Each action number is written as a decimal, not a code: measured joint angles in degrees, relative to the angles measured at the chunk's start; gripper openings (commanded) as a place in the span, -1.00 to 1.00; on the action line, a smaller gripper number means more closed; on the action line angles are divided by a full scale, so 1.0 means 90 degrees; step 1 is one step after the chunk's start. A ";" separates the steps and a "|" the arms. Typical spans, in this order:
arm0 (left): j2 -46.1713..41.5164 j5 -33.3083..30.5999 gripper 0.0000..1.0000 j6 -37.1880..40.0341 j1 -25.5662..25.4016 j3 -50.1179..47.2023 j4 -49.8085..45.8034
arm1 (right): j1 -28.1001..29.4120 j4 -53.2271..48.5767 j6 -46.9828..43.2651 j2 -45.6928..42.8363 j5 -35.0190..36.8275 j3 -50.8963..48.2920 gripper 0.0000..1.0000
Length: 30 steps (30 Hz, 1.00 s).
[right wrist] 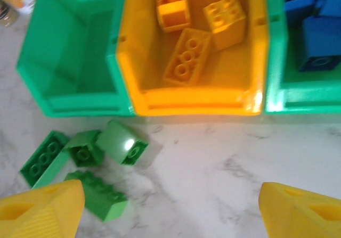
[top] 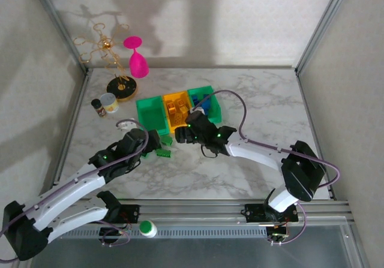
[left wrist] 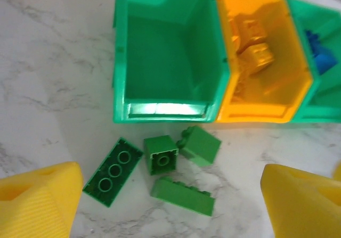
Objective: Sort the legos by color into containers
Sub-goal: Move the lego to the middle-left of the table.
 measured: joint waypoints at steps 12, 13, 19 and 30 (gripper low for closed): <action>0.1452 0.0367 0.63 0.0270 0.0750 -0.0189 0.0299 | 0.0724 0.0265 0.0512 -0.0364 0.0177 -0.0534 0.97; 0.1542 0.0430 0.63 0.0316 0.0801 -0.0197 0.0347 | 0.0733 0.0274 0.0534 -0.0430 0.0194 -0.0561 0.97; 0.1865 0.0707 0.59 0.0464 0.1059 -0.0301 0.0503 | 0.0743 0.0284 0.0629 -0.0673 0.0274 -0.0653 0.97; 0.2373 0.1056 0.45 0.0503 0.1120 -0.0559 0.0629 | 0.0743 0.0277 0.0702 -0.0712 0.0345 -0.0719 0.97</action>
